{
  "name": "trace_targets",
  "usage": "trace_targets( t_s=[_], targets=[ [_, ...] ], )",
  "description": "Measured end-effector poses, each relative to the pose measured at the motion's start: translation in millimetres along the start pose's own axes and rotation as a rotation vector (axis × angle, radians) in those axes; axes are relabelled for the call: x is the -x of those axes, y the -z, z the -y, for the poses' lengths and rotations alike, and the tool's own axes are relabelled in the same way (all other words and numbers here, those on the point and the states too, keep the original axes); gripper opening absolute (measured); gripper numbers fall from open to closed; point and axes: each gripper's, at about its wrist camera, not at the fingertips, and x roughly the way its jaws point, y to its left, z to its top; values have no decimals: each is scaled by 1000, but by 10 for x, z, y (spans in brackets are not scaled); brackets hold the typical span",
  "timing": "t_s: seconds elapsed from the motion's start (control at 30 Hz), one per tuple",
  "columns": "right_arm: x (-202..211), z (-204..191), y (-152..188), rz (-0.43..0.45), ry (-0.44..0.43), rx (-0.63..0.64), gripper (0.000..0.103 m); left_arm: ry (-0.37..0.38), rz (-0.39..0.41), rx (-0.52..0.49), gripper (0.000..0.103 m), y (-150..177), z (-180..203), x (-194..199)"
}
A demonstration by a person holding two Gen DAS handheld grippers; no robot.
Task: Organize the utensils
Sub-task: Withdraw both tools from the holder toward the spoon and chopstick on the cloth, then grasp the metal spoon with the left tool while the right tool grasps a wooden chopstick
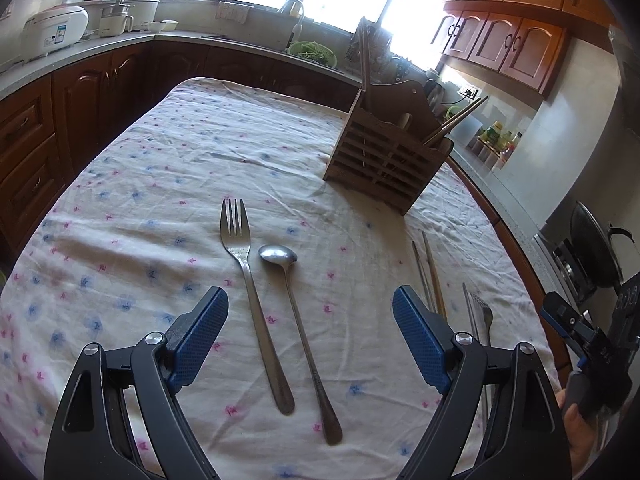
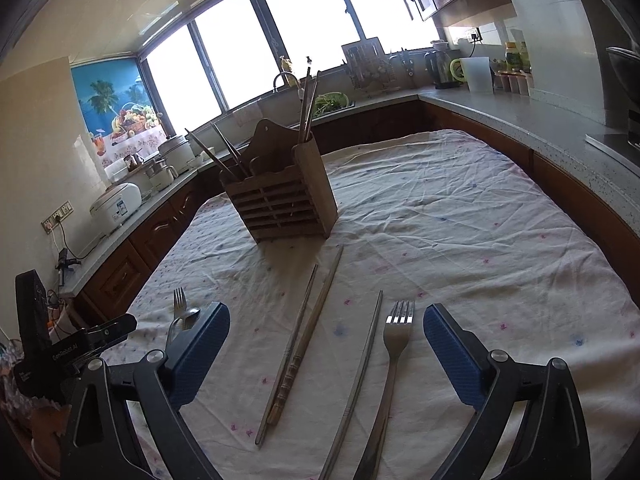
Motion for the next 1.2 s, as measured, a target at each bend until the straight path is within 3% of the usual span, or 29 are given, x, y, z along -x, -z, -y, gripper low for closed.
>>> trace_targets(
  t_s=[0.13, 0.3, 0.37, 0.47, 0.6, 0.87, 1.03, 1.2],
  targets=[
    [-107, -36, -14, -26, 7, 17, 87, -5, -20, 2, 86, -4, -31, -68],
    [-270, -85, -31, -70, 9, 32, 69, -11, -49, -17, 85, -22, -18, -184],
    [-330, -104, -39, -85, 7, 39, 62, -13, -61, -32, 82, -44, 5, -235],
    [-431, -124, -75, -108, 2, 39, 54, -15, -99, -65, 68, -88, 52, -344],
    [-572, -116, -134, -130, -5, 29, 50, -20, -152, -80, 49, -139, 71, -508],
    [-942, -86, -255, -195, 13, 33, 47, -53, -223, -77, 41, -169, 15, -782],
    [-1251, -46, -302, -241, 41, 32, 41, -55, -236, -77, 31, -163, 6, -908],
    [-1537, 18, -357, -278, 76, 24, 32, -62, -230, -97, 27, -216, 22, -978]
  ],
)
